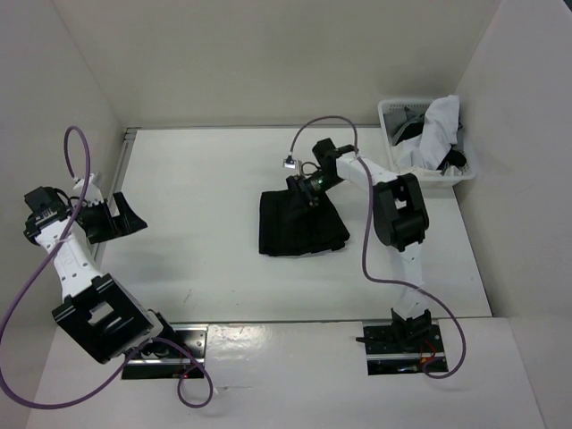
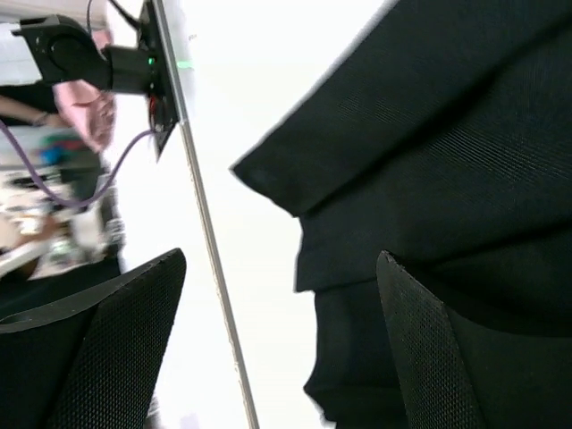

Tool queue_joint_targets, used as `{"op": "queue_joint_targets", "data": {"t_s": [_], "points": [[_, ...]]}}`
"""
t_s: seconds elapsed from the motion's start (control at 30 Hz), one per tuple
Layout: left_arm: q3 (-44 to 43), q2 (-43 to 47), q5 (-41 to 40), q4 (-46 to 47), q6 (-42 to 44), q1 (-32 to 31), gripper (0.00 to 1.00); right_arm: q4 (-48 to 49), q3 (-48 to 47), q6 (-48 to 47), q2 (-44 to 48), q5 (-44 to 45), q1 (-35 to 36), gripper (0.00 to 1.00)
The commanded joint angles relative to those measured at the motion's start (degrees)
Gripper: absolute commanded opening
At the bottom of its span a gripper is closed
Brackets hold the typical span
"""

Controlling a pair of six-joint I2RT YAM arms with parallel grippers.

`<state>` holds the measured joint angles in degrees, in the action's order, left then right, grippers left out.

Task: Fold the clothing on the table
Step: Fold the skirt

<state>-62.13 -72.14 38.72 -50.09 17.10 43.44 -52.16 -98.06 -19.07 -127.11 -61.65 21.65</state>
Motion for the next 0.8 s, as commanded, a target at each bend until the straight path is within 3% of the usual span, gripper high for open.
{"op": "queue_joint_targets", "data": {"t_s": [0.0,0.07,0.2,0.3,0.47,0.77], "points": [[-1.68,2.35,2.5,-0.8,2.23,0.42,0.99,0.93,-4.32,0.53,11.07,3.11,-2.39,0.92],[-1.68,4.19,2.5,-0.8,2.23,0.42,0.99,0.92,-5.83,2.01,14.59,7.75,-4.5,0.92],[-1.68,6.74,1.89,0.51,1.1,0.42,0.99,3.63,-4.6,6.49,24.43,18.21,-16.26,0.98],[-1.68,8.76,0.57,1.83,-0.31,0.42,0.99,6.8,3.56,9.04,33.31,26.73,-26.11,0.98],[-0.36,10.53,2.67,5.0,-3.04,0.42,0.99,10.76,15.86,10.81,48.07,45.09,-33.24,0.99],[-1.5,1.49,0.06,8.69,-6.2,0.42,0.99,17.43,36.15,10.36,68.72,48.19,-47.22,0.99]]}}
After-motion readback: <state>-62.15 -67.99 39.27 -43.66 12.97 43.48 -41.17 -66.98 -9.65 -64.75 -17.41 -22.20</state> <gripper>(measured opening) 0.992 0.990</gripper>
